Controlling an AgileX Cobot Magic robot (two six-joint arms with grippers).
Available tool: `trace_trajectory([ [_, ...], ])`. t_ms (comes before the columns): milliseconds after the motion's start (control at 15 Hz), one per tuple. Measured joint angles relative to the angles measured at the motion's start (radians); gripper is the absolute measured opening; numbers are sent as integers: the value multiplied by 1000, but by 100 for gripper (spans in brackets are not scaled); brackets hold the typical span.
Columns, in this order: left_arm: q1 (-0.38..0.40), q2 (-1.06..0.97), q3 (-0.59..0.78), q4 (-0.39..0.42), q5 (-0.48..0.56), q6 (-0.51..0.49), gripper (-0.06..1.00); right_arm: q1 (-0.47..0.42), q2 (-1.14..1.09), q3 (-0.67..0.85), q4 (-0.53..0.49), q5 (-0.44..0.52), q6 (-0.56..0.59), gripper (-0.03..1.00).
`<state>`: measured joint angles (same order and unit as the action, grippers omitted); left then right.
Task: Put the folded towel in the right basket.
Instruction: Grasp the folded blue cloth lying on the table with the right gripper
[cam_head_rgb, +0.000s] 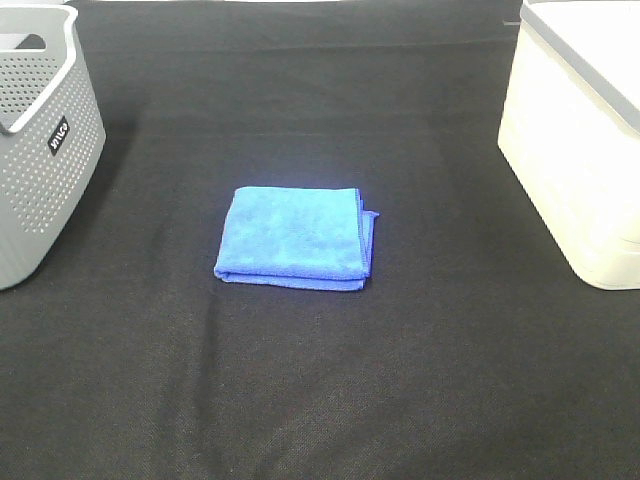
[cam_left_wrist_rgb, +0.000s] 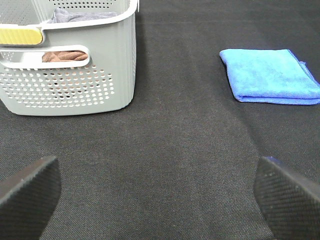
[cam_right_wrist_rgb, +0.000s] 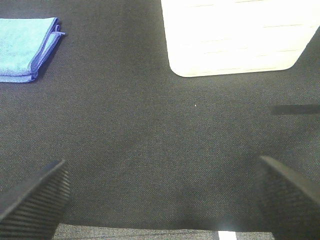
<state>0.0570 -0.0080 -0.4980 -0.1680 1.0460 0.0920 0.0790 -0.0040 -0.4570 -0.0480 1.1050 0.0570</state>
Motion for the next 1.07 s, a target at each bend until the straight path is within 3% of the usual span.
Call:
trace_trajectory([
  [1067,0,0,0,0,0,0,97,0,6,0,-26,0,0,96],
])
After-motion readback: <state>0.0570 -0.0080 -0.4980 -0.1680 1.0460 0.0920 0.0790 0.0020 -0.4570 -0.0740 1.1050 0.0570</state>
